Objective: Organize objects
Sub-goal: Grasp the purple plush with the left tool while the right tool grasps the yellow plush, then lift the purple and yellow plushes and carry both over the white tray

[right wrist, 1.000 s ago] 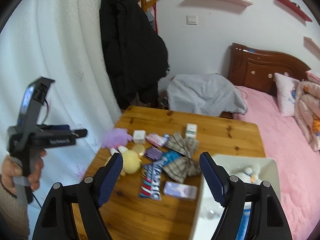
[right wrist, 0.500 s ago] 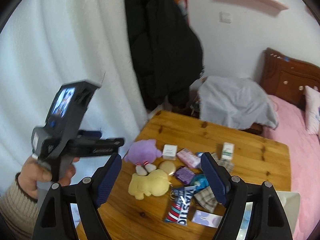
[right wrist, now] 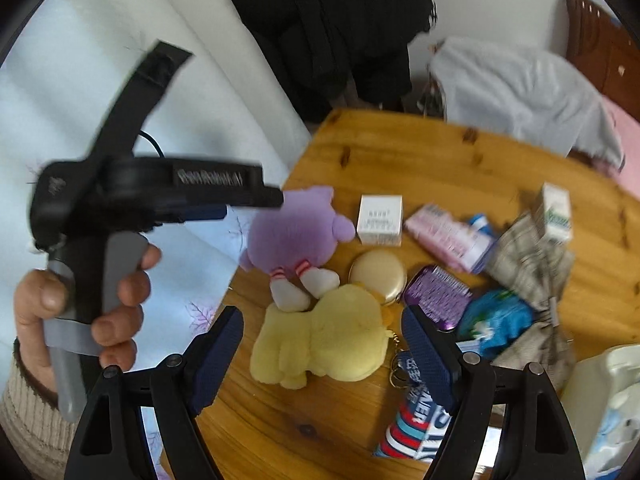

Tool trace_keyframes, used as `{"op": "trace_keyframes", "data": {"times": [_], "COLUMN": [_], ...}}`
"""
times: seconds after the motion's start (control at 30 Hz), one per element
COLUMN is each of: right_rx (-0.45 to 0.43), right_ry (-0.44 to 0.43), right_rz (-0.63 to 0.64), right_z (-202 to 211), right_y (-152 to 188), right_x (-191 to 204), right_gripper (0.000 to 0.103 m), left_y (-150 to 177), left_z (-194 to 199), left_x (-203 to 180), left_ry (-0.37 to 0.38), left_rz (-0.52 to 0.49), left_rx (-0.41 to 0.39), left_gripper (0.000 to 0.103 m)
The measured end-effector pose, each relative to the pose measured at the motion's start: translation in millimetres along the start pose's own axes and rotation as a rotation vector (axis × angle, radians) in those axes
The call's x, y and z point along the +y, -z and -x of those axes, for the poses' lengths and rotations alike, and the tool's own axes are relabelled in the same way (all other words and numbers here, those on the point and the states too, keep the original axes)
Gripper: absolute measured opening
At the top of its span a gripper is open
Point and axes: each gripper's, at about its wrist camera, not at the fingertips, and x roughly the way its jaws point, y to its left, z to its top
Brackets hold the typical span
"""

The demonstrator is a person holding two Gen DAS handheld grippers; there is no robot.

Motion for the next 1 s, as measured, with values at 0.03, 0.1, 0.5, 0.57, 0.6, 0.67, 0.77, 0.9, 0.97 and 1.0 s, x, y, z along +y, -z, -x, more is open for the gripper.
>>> {"op": "trace_keyframes", "data": {"times": [0.03,0.1,0.5,0.57,0.6,0.67,0.77,0.9,0.97,1.0], "right_rx": [0.006,0.020,0.089,0.086,0.089,0.100,0.115,0.136,0.150,0.151], "right_ry": [0.000,0.000,0.004,-0.005,-0.014,-0.031,-0.051,-0.059,-0.072,-0.069], "right_rz": [-0.004,-0.009,-0.039,-0.045,-0.047,-0.054,-0.059,-0.064,-0.070,-0.063], "right_z": [-5.4,-18.8,-65.2,-65.9,-66.5,-68.0,-71.4,-75.5,-76.9,-76.4], "right_y": [0.1,1.2,18.8,19.8,20.7,22.8,24.1,29.3,33.1,34.7], "right_x": [-1.0,-3.1,-13.1,-14.3,-14.6,-15.5,-15.1,-13.2,-14.3,-13.4], "right_gripper": [0.082,0.082,0.082,0.082,0.082,0.082,0.082,0.082,0.082,0.082], "left_y": [-0.6,-1.1,-5.2,-4.3,-3.3,-1.3,2.6,5.8,6.9,7.9], "left_z": [-3.1,-10.4,-30.9,-33.6,-35.5,-39.9,-46.0,-48.0,-49.4,-49.8], "left_x": [0.3,0.8,-3.9,-6.8,-9.0,-13.0,-18.1,-21.7,-23.0,-24.0], "left_ry": [-0.001,0.007,0.035,0.028,0.025,0.027,0.036,0.040,0.042,0.043], "left_rz": [0.001,0.002,0.027,0.017,0.007,-0.009,-0.020,-0.045,-0.062,-0.071], "left_rx": [0.001,0.009,-0.008,-0.007,-0.005,0.010,0.035,0.051,0.062,0.068], "left_gripper": [0.072,0.072,0.079,0.081,0.083,0.084,0.084,0.084,0.084,0.084]}}
